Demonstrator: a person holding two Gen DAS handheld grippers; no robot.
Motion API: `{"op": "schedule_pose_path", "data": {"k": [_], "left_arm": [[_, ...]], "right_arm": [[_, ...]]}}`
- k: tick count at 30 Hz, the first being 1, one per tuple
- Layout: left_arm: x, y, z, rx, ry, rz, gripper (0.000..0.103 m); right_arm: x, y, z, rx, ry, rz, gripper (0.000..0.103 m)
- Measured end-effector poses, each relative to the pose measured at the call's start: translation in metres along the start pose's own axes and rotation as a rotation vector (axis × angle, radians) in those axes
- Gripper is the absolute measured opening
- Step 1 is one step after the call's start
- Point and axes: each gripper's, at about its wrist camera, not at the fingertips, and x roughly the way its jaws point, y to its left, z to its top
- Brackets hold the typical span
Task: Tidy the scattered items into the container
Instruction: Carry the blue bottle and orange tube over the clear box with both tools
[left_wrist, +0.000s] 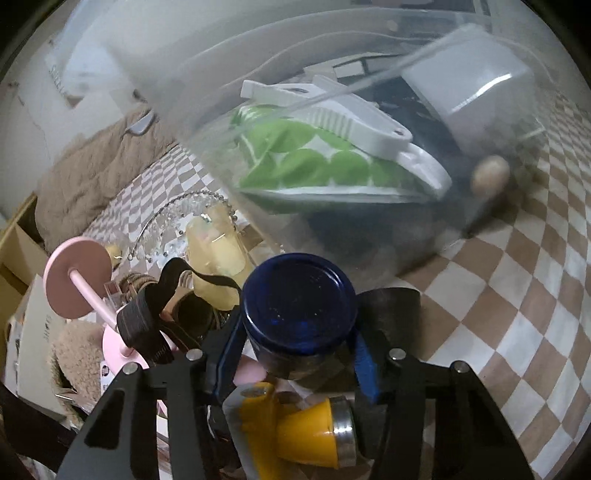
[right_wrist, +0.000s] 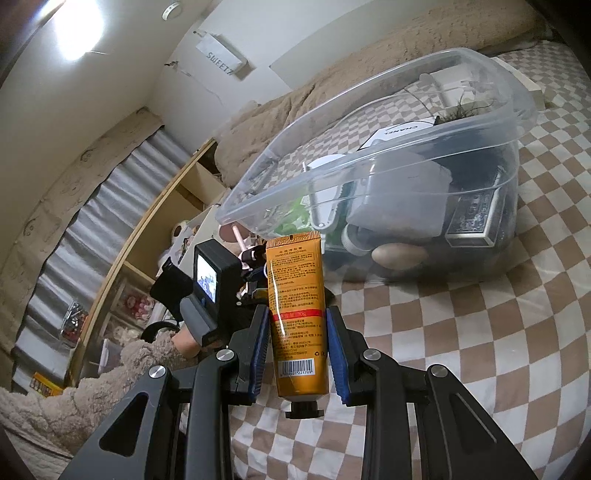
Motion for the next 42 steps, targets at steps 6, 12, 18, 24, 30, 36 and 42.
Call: {"op": "schedule_pose_path", "data": {"k": [6, 12, 18, 24, 30, 36, 42], "left_arm": [[-0.009, 0.012, 0.000, -0.083, -0.006, -0.069, 0.052], [-0.034, 0.018, -0.006, -0.171, -0.031, -0.126, 0.052], [-0.069, 0.033, -0.007, -0.272, -0.071, -0.165, 0.052], [-0.088, 0.054, -0.004, -0.395, -0.089, -0.202, 0.052], [-0.117, 0.060, 0.005, -0.401, -0.104, -0.182, 0.052], [-0.143, 0.071, 0.012, -0.433, -0.154, -0.208, 0.052], [-0.158, 0.082, 0.022, -0.451, -0.200, -0.222, 0.052]], "right_arm": [[-0.001, 0.001, 0.003, -0.009, -0.008, -0.003, 0.031], [0.003, 0.009, 0.005, -0.020, -0.018, 0.015, 0.031], [0.004, 0.021, 0.008, -0.049, -0.022, 0.032, 0.031], [0.000, 0.035, 0.017, -0.088, -0.038, 0.037, 0.031], [-0.004, 0.049, 0.044, -0.149, -0.012, 0.023, 0.031], [0.001, 0.068, 0.078, -0.248, 0.031, -0.020, 0.031], [0.026, 0.090, 0.105, -0.379, 0.116, -0.121, 0.031]]}}
